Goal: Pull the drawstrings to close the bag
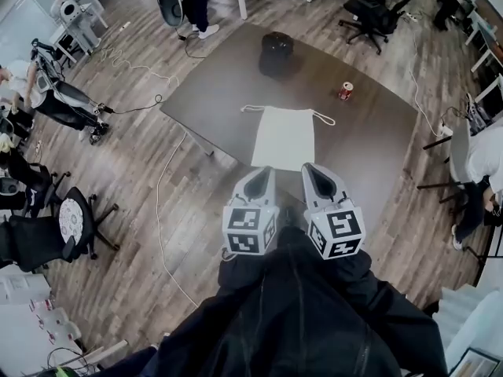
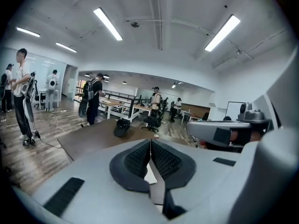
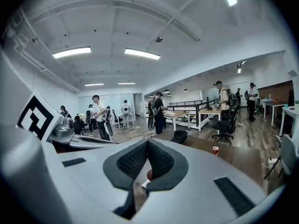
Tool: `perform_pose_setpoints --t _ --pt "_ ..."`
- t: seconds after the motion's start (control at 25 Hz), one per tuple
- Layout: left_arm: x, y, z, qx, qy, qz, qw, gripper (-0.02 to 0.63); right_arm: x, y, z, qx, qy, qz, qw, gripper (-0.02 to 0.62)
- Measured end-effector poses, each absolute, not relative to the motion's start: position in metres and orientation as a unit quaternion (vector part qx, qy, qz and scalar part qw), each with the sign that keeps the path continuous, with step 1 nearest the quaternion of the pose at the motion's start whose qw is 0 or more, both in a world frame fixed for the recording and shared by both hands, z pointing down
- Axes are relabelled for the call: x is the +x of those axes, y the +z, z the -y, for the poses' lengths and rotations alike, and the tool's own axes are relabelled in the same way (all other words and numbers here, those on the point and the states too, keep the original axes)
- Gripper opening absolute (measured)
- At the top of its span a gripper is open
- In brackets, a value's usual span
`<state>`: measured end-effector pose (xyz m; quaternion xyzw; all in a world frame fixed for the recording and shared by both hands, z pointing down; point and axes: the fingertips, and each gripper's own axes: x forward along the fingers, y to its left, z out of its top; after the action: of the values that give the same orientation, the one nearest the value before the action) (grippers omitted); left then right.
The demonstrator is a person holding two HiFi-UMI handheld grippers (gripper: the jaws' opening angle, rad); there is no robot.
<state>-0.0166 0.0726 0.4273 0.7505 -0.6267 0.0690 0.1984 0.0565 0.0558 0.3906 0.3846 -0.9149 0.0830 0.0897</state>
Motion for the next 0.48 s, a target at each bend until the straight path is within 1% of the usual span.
perform_pose_setpoints --t 0.24,0.48 --pt "-0.016 0.422 0.018 0.753 0.077 0.622 0.198 0.034 0.061 0.388 0.037 0.392 0.095 0.911 0.087 0.022" --pt "-0.017 0.433 0.077 0.756 0.091 0.613 0.211 0.034 0.060 0.400 0.094 0.396 0.112 0.906 0.097 0.022"
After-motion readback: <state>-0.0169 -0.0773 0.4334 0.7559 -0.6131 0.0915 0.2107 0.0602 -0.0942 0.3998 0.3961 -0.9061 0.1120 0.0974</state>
